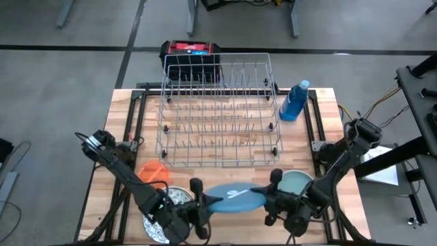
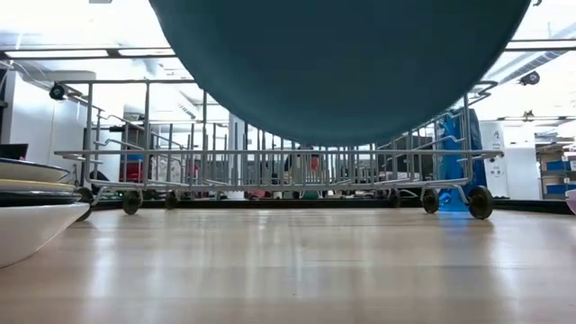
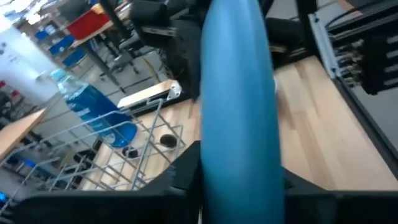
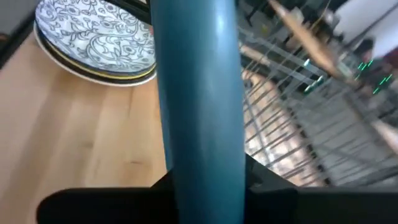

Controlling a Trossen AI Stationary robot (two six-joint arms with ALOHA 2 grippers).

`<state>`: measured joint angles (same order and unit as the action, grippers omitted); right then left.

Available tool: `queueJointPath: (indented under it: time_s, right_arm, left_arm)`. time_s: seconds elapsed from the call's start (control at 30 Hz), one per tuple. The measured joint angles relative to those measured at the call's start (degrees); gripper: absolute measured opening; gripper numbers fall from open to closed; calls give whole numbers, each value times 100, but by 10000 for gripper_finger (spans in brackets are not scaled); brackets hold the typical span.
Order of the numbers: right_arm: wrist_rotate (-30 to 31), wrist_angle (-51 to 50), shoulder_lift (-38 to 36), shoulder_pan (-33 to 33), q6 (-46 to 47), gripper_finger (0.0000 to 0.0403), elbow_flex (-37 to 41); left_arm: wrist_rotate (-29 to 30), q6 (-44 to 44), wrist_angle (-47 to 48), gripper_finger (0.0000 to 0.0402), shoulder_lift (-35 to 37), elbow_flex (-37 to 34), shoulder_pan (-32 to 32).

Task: Sort dishes
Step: Put the blue plate in the dish rack

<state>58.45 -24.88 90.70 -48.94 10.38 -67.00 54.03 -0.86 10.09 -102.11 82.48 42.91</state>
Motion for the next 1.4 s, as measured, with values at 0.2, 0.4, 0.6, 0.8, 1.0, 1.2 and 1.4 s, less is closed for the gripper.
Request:
queueJointPath:
  time_s: [0.2,0.4,0.6,0.8,1.0,1.2,1.4]
  right_arm:
    - [935,24,-2,-279,-1917,7,-22]
    - [1615,91,-37,-588,-3812,8,-42]
    - [1901,-22,4,-869,-5602,8,-12]
    - [2708,16,97,-1023,-6788,7,-12]
    - [2719,-70,199,-1019,-6770,7,13]
    - [2617,34,219,-1010,-6758,7,13]
    - [1276,774,225,-380,-6886,7,13]
  left_arm:
    - [7,17,442,133,188,0,204]
    - [47,375,993,161,327,0,434]
    - [117,507,1333,169,407,9,700]
    - [119,1039,1872,169,529,4,884]
    - [700,1709,2517,169,599,4,931]
    - [2809,1808,2747,166,635,4,943]
    - [3590,1240,2989,160,663,4,943]
